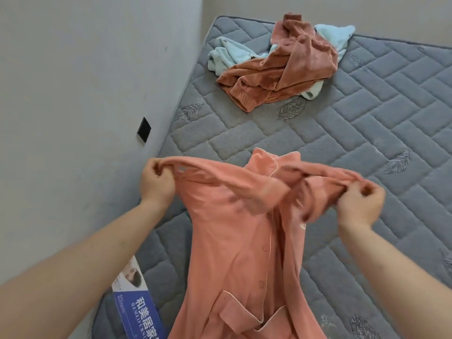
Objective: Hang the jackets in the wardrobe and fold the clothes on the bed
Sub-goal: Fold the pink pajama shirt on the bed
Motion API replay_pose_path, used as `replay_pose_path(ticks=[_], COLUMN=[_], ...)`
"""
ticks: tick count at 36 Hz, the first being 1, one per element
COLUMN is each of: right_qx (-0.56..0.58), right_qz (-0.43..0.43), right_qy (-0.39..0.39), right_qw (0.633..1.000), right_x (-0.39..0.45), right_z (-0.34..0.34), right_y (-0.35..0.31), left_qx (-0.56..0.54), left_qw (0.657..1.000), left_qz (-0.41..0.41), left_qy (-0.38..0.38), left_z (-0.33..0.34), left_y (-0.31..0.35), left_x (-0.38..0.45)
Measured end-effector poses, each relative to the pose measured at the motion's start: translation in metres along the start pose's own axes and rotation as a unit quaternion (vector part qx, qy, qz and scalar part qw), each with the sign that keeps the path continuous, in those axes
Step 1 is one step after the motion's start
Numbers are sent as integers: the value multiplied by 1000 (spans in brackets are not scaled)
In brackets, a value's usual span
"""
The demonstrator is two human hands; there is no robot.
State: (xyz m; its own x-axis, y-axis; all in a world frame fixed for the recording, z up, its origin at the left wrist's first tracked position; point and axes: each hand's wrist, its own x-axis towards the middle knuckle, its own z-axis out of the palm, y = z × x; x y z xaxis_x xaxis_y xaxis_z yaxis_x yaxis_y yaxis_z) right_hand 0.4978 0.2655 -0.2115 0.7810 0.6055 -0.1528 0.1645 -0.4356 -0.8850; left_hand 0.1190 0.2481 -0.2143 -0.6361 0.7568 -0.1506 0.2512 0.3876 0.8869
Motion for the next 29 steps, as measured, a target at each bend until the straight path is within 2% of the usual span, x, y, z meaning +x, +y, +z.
replay_pose_path(ticks=[2, 4, 7, 9, 11, 13, 15, 19, 24, 29], right_qx=[18, 19, 6, -50, -172, -269, -288, -306, -332, -371], right_qz=[26, 47, 67, 86, 76, 22, -31, -130, -162, -158], right_qy=[64, 106, 132, 92, 0, -110, -199, -308, -331, -286], right_qw=[997, 993, 989, 991, 982, 957, 936, 891, 868, 869], right_x=[23, 39, 52, 51, 38, 19, -4, -38, -29, 18], right_z=[-13, -27, -45, -54, -57, -52, -39, -7, 30, 43], right_y=[-3, -2, 10, 27, 45, 61, 74, 89, 97, 103], left_qx=[11, -2, 141, 234, 311, 380, 418, 450, 472, 490], left_qw=[995, 981, 950, 930, 915, 899, 886, 866, 848, 828], left_qz=[-76, -171, -271, -283, -247, -166, -92, -30, 13, 53], left_qy=[62, 91, 60, 2, -74, -139, -180, -217, -241, -268], left_z=[-9, -17, -29, -34, -36, -32, -22, 11, 49, 68], left_y=[-10, -23, -46, -59, -65, -66, -63, -57, -58, -78], left_x=[14, 26, 32, 26, 12, 1, -8, -11, 11, 37])
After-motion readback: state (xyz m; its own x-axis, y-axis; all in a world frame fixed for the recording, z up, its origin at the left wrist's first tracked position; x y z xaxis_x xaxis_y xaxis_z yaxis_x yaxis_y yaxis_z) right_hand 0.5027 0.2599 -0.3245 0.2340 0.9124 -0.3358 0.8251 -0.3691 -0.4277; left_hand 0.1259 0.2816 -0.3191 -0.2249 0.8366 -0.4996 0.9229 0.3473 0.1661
